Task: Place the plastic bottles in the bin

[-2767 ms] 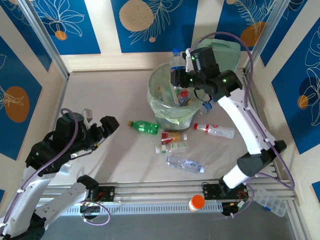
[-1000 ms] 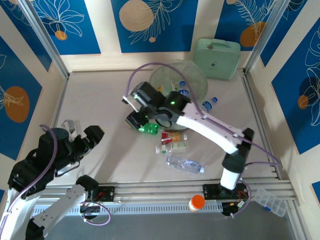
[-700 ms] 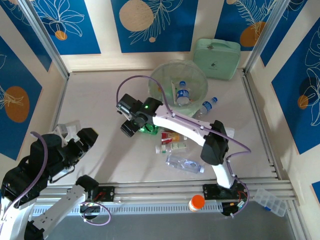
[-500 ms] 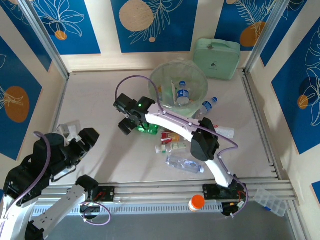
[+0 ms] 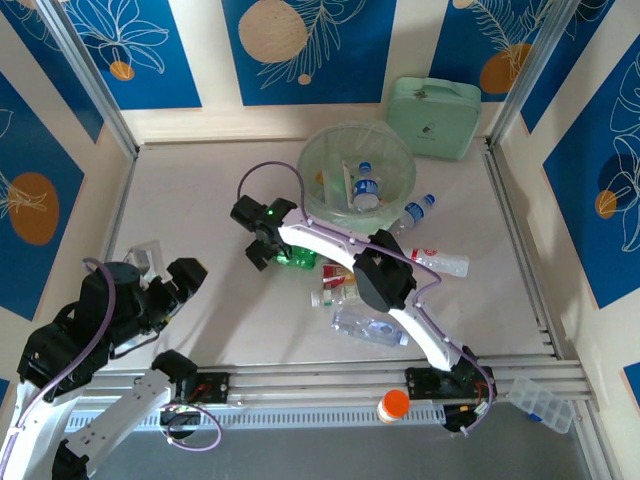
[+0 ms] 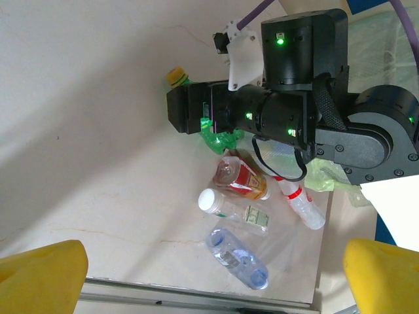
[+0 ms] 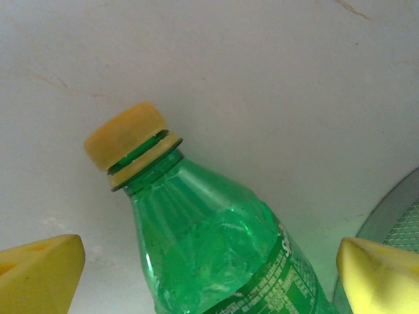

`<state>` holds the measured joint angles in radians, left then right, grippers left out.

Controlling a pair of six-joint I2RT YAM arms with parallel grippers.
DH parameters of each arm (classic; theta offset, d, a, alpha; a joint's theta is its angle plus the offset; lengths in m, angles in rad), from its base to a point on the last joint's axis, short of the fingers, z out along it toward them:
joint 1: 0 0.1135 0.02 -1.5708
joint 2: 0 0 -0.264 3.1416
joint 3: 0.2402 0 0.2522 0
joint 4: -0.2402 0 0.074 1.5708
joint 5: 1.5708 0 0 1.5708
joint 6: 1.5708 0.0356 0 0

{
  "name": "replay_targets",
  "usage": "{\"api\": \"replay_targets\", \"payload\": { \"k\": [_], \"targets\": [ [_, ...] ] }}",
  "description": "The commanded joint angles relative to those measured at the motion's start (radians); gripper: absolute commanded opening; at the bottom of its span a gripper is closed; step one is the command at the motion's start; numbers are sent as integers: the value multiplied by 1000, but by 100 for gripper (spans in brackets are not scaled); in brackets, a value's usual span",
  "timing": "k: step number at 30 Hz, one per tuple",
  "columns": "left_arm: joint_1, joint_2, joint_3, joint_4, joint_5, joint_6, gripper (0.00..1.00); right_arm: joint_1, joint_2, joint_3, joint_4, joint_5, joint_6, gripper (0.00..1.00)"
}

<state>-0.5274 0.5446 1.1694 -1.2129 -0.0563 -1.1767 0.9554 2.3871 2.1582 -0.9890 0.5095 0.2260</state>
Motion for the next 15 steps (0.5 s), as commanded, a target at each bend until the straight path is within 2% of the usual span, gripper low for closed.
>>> {"api": "replay_targets", "payload": {
  "k": [1, 9, 13, 15],
  "targets": [
    [10, 6, 15, -10, 15, 18, 99, 0, 12, -9, -19, -13, 6, 100],
    [8, 12, 2, 7, 27, 27, 99, 18, -42, -109, -7, -79, -7, 96],
    [9, 8, -13, 23, 34, 16, 99, 25, -77, -157, 0, -83, -20, 91],
    [9, 7, -16, 26, 36, 11, 99, 28, -99, -182, 13, -77, -24, 85]
  ]
}}
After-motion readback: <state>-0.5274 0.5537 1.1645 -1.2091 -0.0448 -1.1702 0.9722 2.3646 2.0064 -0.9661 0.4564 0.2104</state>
